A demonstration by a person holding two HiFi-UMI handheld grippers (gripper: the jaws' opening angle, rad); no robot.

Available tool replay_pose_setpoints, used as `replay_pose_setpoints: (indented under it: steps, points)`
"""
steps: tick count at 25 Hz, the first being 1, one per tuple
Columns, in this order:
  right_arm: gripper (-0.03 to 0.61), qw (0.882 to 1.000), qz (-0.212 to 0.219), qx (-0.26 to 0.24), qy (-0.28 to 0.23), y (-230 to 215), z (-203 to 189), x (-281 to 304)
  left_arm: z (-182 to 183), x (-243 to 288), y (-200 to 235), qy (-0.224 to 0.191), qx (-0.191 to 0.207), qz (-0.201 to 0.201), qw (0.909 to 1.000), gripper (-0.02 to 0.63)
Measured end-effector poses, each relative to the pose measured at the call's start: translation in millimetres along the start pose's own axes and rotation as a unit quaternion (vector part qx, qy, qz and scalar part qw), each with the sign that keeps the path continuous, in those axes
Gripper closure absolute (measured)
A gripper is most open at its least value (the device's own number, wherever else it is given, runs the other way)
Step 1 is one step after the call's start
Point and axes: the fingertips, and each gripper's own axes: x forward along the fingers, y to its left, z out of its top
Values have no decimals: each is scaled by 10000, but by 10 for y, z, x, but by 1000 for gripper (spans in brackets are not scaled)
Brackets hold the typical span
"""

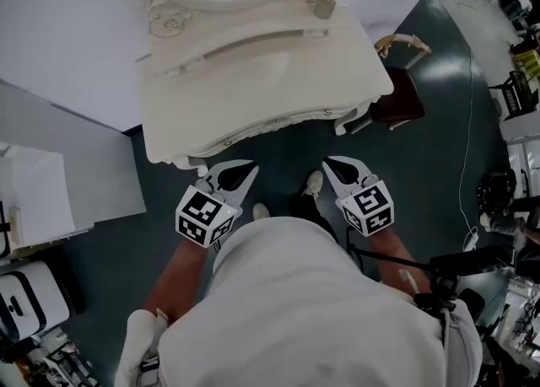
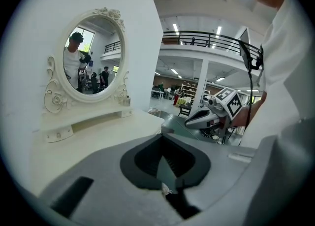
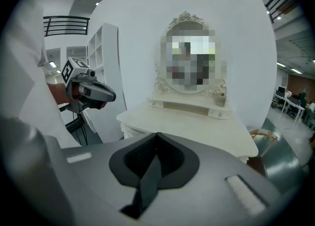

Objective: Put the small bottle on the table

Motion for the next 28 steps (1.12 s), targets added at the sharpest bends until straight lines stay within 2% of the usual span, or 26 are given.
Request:
replay_pose_setpoints:
  steps: [12, 28]
  points:
    - [578, 9999, 53, -120, -43, 377, -29, 20, -123, -225, -94, -54, 93, -18, 9999, 611]
    - [578, 9995, 147, -289, -64, 494, 109, 51, -121, -323, -59, -142, -5, 42, 9999, 611]
